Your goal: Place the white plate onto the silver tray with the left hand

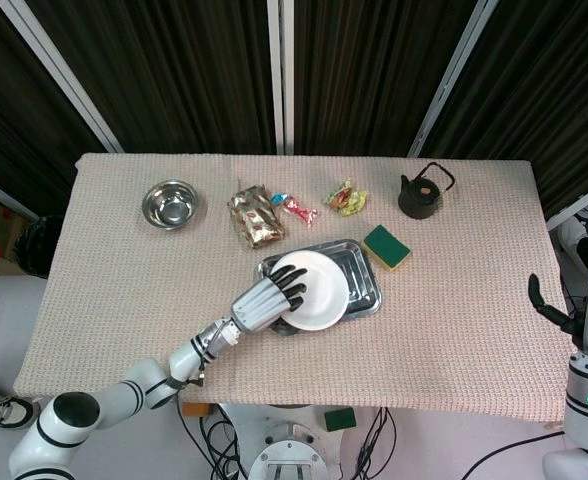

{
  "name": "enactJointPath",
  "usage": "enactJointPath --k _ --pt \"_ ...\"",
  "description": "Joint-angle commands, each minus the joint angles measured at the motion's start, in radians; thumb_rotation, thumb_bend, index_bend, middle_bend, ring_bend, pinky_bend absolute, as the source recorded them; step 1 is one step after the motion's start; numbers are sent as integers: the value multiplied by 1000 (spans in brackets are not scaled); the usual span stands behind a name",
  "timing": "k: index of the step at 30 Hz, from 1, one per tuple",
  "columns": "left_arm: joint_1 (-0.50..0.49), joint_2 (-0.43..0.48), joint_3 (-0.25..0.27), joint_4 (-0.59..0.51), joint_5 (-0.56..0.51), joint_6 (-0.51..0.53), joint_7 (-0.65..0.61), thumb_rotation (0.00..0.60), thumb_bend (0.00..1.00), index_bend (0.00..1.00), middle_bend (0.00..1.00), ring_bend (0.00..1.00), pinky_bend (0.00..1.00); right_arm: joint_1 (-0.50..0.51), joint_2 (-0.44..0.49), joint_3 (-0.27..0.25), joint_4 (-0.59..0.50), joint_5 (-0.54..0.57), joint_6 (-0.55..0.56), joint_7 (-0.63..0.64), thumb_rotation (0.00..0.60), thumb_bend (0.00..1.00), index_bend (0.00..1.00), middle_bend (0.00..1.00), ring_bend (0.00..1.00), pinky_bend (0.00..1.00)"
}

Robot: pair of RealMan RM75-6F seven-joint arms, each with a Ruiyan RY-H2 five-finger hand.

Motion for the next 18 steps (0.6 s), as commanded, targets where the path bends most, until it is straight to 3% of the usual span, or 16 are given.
enactJointPath --k 1,12,18 --pt "-24 -32 -3 55 -13 -13 -38 600 484 800 363 139 209 -3 6 2 -5 -2 5 -1 600 355 0 0 0 0" --pt "-31 -55 14 113 -35 0 -76 600 481 778 362 139 208 0 8 3 -10 5 -8 0 600 355 0 0 0 0" --pt "-36 -49 32 113 -35 -7 -64 600 447 562 344 138 206 5 5 1 -15 -5 -8 -12 600 356 0 0 0 0"
